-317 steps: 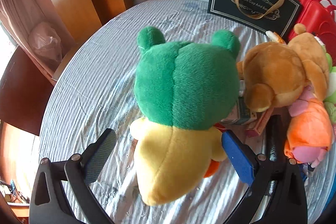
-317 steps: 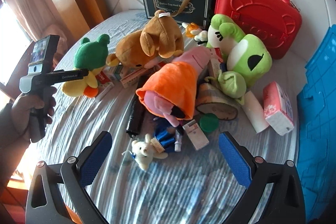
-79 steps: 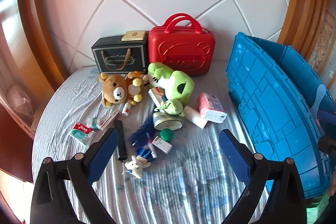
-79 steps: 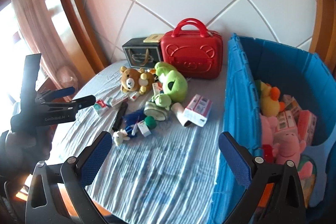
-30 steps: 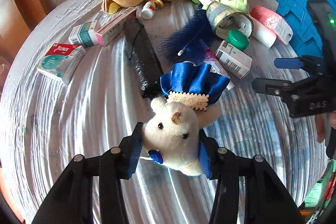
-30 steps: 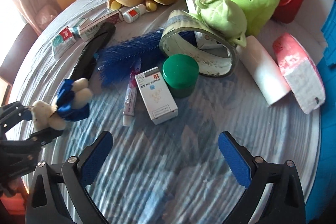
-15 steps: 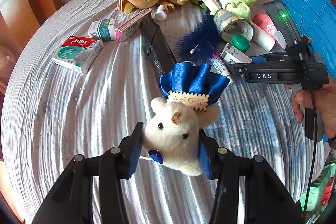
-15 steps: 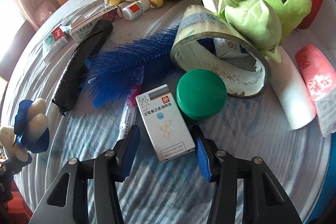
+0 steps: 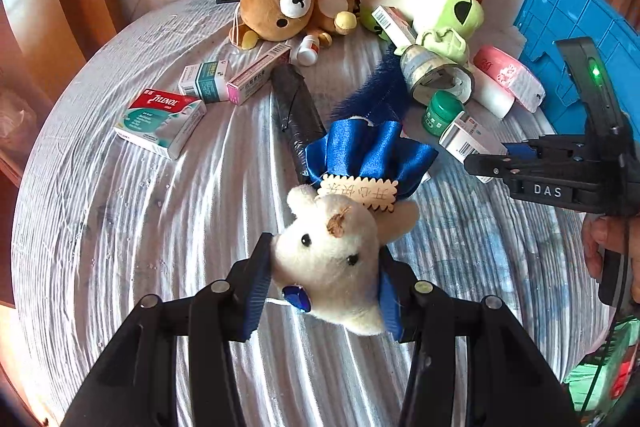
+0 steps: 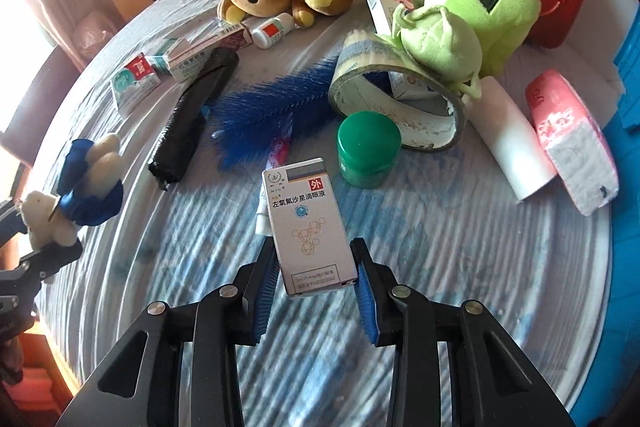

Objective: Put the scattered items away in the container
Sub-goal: 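Close the right tool on the white medicine box, then carry the teddy and medicine box in both tools over the blue crate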

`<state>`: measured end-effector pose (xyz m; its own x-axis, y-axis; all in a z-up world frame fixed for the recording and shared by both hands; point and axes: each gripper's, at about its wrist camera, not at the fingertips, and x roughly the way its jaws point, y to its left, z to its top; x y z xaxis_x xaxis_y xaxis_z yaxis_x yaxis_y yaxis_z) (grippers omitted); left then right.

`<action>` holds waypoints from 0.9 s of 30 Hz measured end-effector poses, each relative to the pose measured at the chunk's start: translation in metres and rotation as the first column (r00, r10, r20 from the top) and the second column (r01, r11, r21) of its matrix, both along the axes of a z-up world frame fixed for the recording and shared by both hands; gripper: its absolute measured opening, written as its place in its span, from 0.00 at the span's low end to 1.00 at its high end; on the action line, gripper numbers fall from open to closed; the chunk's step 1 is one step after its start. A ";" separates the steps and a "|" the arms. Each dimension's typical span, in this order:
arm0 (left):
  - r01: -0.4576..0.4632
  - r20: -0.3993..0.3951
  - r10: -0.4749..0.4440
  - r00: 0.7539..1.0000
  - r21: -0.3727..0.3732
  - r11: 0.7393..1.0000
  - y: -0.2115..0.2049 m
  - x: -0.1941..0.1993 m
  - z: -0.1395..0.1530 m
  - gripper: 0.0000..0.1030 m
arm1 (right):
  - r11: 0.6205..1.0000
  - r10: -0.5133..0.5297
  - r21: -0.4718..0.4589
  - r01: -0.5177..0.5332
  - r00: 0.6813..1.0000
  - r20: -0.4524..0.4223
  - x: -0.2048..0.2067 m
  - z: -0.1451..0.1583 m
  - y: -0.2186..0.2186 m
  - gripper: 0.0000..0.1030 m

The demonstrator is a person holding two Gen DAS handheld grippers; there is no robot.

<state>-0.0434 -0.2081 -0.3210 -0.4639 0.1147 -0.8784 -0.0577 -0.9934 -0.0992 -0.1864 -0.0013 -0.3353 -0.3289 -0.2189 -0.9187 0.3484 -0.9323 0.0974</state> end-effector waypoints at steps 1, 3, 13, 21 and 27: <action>-0.001 -0.005 0.001 1.000 -0.003 1.000 0.001 0.001 0.004 0.45 | 1.000 -0.001 -0.006 0.001 1.000 -0.010 0.005 0.008 0.000 0.34; -0.003 -0.021 0.003 1.000 -0.004 1.000 0.004 0.005 0.013 0.45 | 1.000 0.001 -0.018 -0.002 1.000 -0.029 0.016 0.025 0.000 0.34; -0.009 -0.121 0.003 0.993 -0.047 0.999 0.017 0.016 0.076 0.45 | 0.998 0.003 -0.066 -0.008 0.997 -0.071 0.070 0.103 0.010 0.34; -0.013 -0.191 0.001 0.982 -0.062 0.998 0.040 0.022 0.128 0.45 | 0.995 -0.020 -0.100 0.009 0.994 -0.105 0.109 0.147 0.034 0.34; -0.003 -0.243 -0.017 0.970 -0.078 0.997 0.063 0.030 0.166 0.45 | 0.993 -0.024 -0.122 0.005 0.987 -0.159 0.131 0.181 0.056 0.34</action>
